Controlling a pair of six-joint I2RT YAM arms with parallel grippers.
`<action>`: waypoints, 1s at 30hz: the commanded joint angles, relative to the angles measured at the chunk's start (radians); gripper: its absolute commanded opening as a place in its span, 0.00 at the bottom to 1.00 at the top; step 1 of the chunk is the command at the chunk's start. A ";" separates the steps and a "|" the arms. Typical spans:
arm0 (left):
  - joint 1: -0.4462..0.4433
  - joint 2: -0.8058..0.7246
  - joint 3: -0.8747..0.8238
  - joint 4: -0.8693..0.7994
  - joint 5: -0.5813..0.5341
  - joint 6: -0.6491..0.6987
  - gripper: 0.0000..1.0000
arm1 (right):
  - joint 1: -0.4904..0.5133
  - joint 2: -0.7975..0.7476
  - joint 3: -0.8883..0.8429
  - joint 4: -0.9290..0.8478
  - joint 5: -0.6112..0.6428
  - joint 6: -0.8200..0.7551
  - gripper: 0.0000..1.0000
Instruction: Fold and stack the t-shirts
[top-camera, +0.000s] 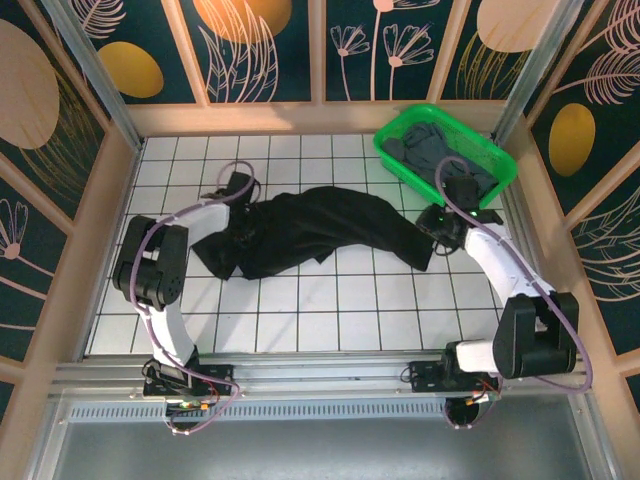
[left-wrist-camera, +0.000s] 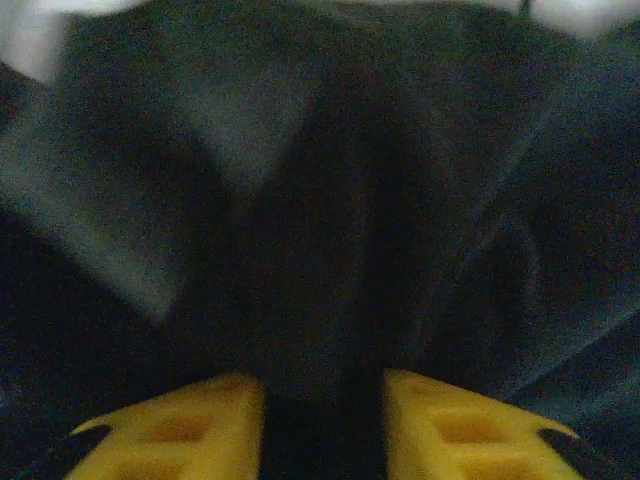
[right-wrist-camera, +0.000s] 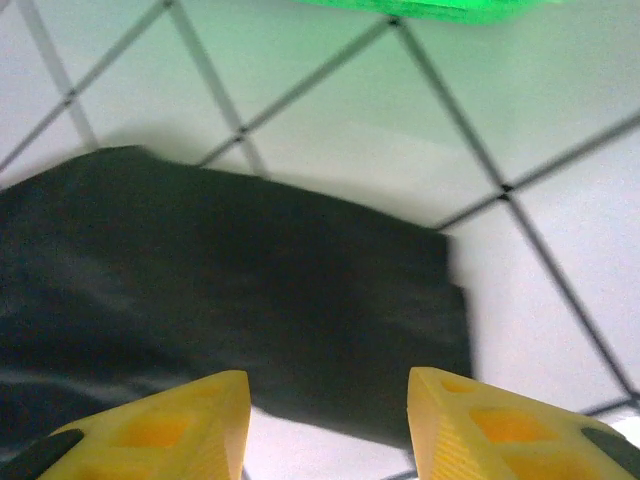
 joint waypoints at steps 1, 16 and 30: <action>-0.064 -0.039 -0.137 -0.017 0.083 0.000 0.25 | 0.137 0.074 0.048 0.035 0.008 0.065 0.46; -0.107 -0.220 -0.328 0.131 0.240 -0.012 0.20 | 0.410 0.896 0.724 -0.024 -0.178 0.166 0.35; -0.231 -0.163 -0.285 0.460 0.486 -0.183 0.26 | 0.390 1.220 1.281 -0.055 -0.445 -0.060 0.32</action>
